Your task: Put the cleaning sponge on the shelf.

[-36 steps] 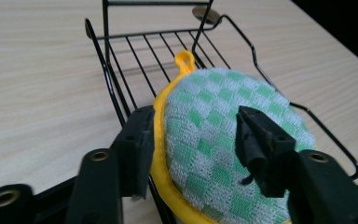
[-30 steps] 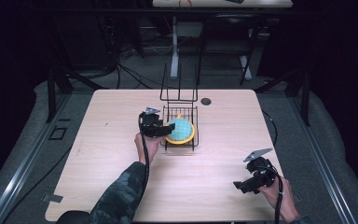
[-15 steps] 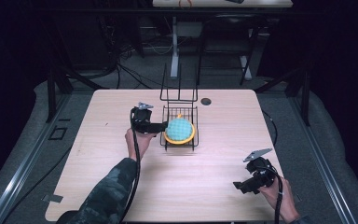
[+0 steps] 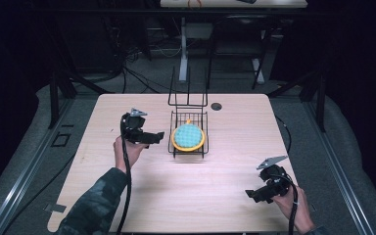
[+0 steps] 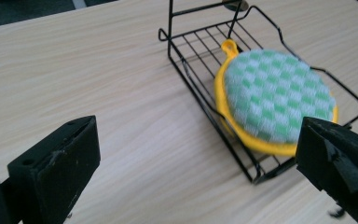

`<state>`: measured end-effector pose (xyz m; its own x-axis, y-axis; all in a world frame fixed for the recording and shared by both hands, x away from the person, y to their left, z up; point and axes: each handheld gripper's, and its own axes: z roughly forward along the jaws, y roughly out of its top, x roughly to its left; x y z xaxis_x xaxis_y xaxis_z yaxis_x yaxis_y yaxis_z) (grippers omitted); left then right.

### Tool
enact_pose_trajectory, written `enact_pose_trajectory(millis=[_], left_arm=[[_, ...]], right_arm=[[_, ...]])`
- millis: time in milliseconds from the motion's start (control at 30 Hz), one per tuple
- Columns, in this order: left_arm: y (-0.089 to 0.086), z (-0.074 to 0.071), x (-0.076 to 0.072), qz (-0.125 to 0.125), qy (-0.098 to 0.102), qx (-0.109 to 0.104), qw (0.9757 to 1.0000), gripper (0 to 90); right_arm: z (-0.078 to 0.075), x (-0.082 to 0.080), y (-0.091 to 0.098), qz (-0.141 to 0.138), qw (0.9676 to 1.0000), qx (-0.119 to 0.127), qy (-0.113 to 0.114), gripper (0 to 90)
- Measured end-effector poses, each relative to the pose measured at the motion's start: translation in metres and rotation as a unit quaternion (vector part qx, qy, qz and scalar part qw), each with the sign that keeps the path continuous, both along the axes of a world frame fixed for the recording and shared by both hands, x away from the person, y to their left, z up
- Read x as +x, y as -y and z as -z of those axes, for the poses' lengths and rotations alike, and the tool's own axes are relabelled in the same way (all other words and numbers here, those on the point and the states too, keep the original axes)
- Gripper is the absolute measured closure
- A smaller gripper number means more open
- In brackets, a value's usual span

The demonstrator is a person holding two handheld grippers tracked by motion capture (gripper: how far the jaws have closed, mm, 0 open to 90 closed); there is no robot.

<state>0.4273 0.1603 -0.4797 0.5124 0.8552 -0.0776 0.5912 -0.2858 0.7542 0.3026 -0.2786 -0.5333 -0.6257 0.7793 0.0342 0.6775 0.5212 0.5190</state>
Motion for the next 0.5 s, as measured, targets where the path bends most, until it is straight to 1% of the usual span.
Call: enact_pose_trajectory(millis=[133,167,200,300,333,367,500], left_arm=[[-0.016,0.004,-0.014,0.006,-0.009,0.014,0.9998,0.0],[-0.022,0.006,-0.018,0.009,-0.017,0.021,0.9996,0.0],[-0.027,0.008,-0.022,0.010,-0.020,0.025,0.9994,0.0],[-0.040,0.014,-0.033,0.006,-0.027,0.042,0.9987,0.0],[-0.048,0.017,-0.039,0.002,-0.029,0.047,0.9985,0.0],[-0.052,0.018,-0.043,0.000,-0.030,0.047,0.9984,0.0],[-0.076,0.028,-0.062,-0.022,-0.034,0.042,0.9983,0.0]], right_arm=[[0.000,0.000,0.000,-0.002,1.0000,-0.006,-0.001,0.7],[0.000,0.000,0.000,-0.002,1.0000,-0.006,-0.001,0.7],[0.001,0.000,0.000,-0.001,1.0000,-0.005,-0.003,0.7],[0.001,0.000,0.000,-0.001,1.0000,-0.003,-0.004,0.7],[0.001,0.000,0.000,-0.001,1.0000,-0.004,-0.004,0.7],[0.001,0.000,0.000,-0.002,1.0000,-0.006,-0.003,0.7],[0.001,0.000,-0.001,-0.003,1.0000,-0.005,-0.005,0.8]])
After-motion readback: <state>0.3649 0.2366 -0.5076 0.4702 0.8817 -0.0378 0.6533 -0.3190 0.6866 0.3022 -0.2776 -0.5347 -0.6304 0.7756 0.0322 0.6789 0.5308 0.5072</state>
